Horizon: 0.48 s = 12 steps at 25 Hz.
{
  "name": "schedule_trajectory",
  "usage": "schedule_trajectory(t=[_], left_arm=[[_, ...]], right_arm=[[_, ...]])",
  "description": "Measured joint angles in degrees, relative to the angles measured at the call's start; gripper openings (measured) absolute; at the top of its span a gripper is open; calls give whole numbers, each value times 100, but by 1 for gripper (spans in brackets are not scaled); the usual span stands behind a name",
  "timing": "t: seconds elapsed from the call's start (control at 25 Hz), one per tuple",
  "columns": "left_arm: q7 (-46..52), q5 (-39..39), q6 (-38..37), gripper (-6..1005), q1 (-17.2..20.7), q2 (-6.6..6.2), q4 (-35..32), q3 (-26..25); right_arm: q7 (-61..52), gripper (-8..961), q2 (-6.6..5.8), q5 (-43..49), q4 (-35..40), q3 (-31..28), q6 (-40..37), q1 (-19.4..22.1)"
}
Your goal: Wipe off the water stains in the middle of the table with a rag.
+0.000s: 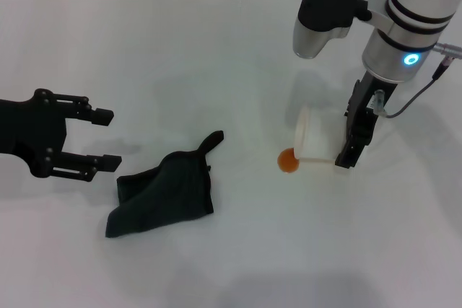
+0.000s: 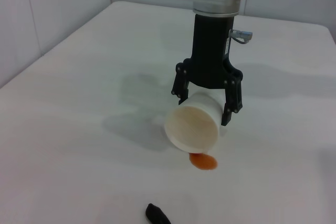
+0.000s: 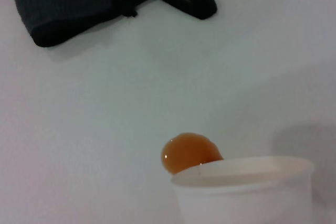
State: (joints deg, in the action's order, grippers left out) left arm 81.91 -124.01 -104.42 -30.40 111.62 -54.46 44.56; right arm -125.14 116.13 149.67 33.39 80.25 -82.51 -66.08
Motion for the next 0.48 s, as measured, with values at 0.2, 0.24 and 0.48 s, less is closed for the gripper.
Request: schedule_trajectory(t=[0.2,0.24,0.48], left_arm=[[8,-2,2,743,2,0,-2,-8],[11,-2,2,743,9,1,-2,-9],[33,-2,2,743,28,0,-3,-9]], right_arm=[[62,815,-4,-52,14,26,16,20],[67,806,-7,-54,26,19,18,28],[69,750,-21,-61,77,-7,26,72]])
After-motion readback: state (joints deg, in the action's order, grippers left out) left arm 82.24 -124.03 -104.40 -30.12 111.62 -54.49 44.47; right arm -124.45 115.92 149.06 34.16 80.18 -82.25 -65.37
